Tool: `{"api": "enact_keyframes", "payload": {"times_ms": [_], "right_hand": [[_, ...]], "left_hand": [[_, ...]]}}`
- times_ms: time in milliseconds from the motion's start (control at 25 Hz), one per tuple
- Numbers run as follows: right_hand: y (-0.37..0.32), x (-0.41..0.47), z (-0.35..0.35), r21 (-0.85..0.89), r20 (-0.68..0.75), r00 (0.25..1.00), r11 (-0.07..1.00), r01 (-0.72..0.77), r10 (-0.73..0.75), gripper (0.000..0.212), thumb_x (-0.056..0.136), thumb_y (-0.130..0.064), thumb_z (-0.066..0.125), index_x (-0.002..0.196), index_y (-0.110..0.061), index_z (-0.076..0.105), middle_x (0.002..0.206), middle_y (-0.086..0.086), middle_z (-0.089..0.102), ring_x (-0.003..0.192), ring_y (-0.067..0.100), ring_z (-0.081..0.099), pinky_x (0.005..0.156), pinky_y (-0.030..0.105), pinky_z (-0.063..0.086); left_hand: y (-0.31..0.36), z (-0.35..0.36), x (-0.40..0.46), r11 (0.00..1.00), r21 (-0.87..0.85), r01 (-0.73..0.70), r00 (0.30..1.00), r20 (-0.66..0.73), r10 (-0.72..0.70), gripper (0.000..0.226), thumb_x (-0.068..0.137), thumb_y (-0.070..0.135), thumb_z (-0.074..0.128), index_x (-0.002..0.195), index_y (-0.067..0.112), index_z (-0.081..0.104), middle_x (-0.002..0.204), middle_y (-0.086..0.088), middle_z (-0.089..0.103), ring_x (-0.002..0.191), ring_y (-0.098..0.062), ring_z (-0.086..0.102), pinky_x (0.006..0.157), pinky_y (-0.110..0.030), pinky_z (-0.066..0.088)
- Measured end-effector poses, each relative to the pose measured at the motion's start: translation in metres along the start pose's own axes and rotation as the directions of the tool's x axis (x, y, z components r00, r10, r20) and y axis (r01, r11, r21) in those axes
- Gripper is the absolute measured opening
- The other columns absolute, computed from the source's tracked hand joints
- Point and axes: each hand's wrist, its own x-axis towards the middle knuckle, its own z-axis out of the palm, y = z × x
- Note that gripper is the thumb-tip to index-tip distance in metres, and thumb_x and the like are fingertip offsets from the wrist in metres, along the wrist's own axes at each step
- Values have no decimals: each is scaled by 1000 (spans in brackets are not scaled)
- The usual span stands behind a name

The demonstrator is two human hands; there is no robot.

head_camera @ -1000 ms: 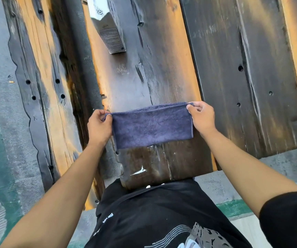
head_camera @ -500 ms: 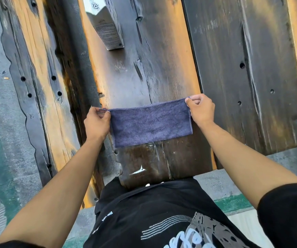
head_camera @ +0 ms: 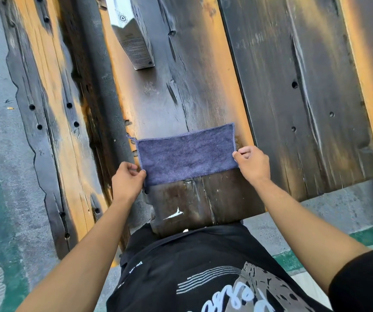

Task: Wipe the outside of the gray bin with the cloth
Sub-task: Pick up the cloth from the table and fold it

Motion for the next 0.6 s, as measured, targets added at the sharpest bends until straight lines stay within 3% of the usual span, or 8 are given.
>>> {"api": "enact_keyframes", "payload": {"times_ms": [200,320,400,480,600], "right_hand": [[13,-15,6,-92,9,995,991,-101,102,32,83,-53,63,79,-23,72,79,-2,74,84,24,68,73,29,49],[7,-27,8,-65,-19,980,978,-199,198,45,84,-55,62,63,-17,73,65,1,72,73,25,70,71,31,53],[3,-30,7,40,-34,956,956,-290,292,36,84,-47,68,64,-17,73,61,0,72,58,19,72,66,30,60],[-1,-32,6,220,-17,924,903,-368,381,21,84,-34,74,74,-16,73,61,-1,71,52,15,72,56,28,61],[-6,-35,8,407,1,891,814,-415,453,16,81,-22,76,68,-16,68,61,0,70,53,16,71,49,24,57]], "left_hand": [[-13,3,-16,996,82,-20,1000,11,19,17,83,20,72,90,11,60,74,1,64,77,-24,64,74,-36,52],[-1,7,-24,959,211,-190,982,32,187,14,83,17,69,86,13,55,78,-4,65,76,-29,63,71,-39,51],[18,16,-24,914,262,-310,950,124,287,11,84,15,66,89,14,56,80,-4,64,78,-28,61,71,-37,49],[43,34,-22,847,270,-457,883,246,398,9,86,13,63,94,11,59,82,-6,63,81,-29,60,71,-36,45],[86,63,-20,661,268,-701,700,436,566,18,88,13,59,105,7,62,97,-15,66,92,-35,61,77,-38,45]]}}
